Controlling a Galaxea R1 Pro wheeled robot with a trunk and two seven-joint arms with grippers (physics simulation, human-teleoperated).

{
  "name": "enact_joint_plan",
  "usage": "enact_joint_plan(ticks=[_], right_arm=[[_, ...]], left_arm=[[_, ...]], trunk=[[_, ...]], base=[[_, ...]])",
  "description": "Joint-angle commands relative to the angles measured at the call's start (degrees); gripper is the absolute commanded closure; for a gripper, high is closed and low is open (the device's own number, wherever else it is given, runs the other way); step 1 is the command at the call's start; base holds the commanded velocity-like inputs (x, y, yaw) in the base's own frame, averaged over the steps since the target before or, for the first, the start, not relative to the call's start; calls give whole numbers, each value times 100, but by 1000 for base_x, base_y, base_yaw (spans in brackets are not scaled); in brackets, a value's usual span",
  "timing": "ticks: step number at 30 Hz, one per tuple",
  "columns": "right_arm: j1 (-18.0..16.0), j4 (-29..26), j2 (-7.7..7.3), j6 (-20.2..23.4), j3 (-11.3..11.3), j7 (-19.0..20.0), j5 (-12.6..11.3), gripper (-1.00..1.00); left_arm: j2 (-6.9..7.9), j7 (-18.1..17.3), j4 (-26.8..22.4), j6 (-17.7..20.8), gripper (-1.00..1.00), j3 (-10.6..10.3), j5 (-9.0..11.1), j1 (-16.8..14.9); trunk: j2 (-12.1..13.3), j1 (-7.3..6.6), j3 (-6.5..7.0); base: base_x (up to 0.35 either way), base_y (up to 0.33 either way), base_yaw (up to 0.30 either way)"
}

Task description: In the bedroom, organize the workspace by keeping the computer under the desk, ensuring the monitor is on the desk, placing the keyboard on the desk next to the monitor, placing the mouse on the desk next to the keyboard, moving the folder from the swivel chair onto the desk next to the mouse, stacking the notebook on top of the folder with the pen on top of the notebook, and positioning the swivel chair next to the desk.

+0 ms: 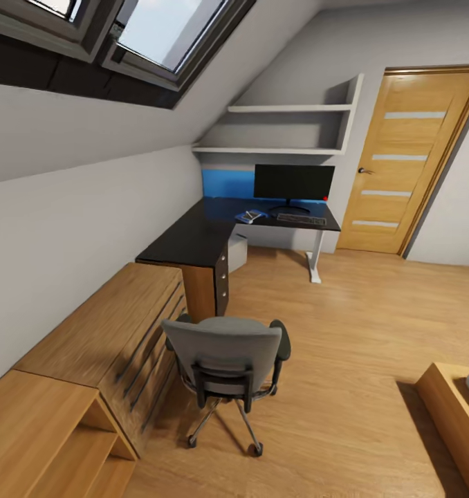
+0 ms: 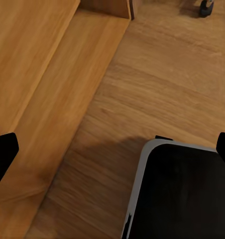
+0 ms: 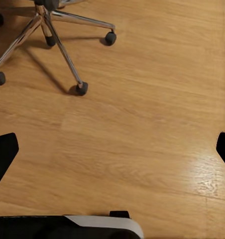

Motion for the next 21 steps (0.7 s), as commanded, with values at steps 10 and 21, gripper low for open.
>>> enact_joint_plan(ticks=[10, 21], right_arm=[[-5, 6, 1, -5, 29, -57, 32, -100], [-5, 6, 1, -5, 29, -58, 32, -100]], left_arm=[[3, 21, -14, -4, -100, -57, 37, 3], [3, 22, -14, -4, -100, -58, 37, 3]], trunk=[[-11, 3, -66], [-11, 3, -118]], base=[[-13, 123, -236], [-71, 79, -249]])
